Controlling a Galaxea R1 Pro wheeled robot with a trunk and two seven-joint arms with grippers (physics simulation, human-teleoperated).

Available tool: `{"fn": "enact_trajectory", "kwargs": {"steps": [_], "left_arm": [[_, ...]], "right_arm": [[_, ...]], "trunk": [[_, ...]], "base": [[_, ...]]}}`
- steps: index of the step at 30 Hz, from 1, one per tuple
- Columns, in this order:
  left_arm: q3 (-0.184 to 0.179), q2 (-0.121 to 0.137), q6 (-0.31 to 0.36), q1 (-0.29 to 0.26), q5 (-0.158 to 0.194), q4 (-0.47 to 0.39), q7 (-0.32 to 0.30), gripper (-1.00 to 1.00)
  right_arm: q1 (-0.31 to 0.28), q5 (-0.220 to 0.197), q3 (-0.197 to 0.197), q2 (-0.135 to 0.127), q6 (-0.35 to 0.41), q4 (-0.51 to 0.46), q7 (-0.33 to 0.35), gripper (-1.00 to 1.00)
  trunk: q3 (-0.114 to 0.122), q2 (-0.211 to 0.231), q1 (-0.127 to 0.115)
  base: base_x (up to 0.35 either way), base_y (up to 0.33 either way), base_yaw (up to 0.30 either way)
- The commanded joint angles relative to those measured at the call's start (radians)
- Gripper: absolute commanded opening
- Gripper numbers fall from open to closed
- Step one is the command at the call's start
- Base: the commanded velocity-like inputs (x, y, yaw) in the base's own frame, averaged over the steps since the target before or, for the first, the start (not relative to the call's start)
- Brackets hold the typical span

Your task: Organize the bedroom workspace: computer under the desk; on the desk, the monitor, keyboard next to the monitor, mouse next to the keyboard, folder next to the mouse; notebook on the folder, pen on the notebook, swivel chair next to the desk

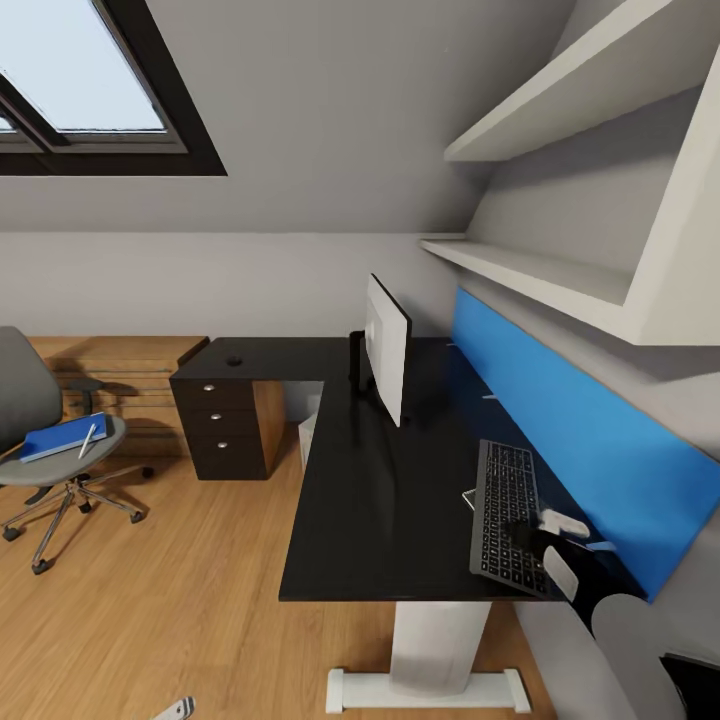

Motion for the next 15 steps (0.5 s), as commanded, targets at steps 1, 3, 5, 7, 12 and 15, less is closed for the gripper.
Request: {"fn": "enact_trajectory", "kwargs": {"steps": [1, 3, 5, 7, 12, 15], "left_arm": [[-0.008, 0.001, -0.007, -0.001, 0.011, -0.001, 0.006, 1.0], [-0.008, 0.001, -0.007, -0.001, 0.011, -0.001, 0.007, 1.0], [-0.008, 0.001, -0.007, -0.001, 0.011, -0.001, 0.007, 1.0], [-0.008, 0.001, -0.007, -0.001, 0.011, -0.001, 0.007, 1.0], [-0.008, 0.001, -0.007, -0.001, 0.011, -0.001, 0.008, 1.0], [-0.008, 0.0, -0.007, -0.001, 0.011, -0.001, 0.008, 1.0]], "right_arm": [[0.0, -0.012, 0.002, -0.001, 0.005, -0.002, -0.003, 1.0], [0.0, -0.014, 0.002, -0.003, 0.005, -0.002, -0.001, 1.0], [0.0, -0.015, 0.002, -0.005, 0.005, -0.002, 0.0, 1.0], [0.0, -0.016, 0.002, -0.006, 0.005, -0.002, 0.001, 1.0], [0.0, -0.017, 0.002, -0.009, 0.005, -0.002, 0.004, 1.0], [0.0, -0.018, 0.001, -0.014, 0.005, -0.002, 0.006, 1.0]], "trunk": [[-0.001, -0.001, 0.0], [-0.001, -0.001, 0.0], [-0.001, -0.001, 0.0], [-0.007, -0.015, 0.008], [-0.023, -0.05, 0.027], [-0.032, -0.071, 0.038]], "base": [[0.0, 0.0, 0.0], [0.0, 0.0, 0.0], [0.0, 0.0, 0.0], [0.0, 0.0, 0.0], [0.0, 0.0, 0.0], [0.0, 0.0, 0.0]]}}
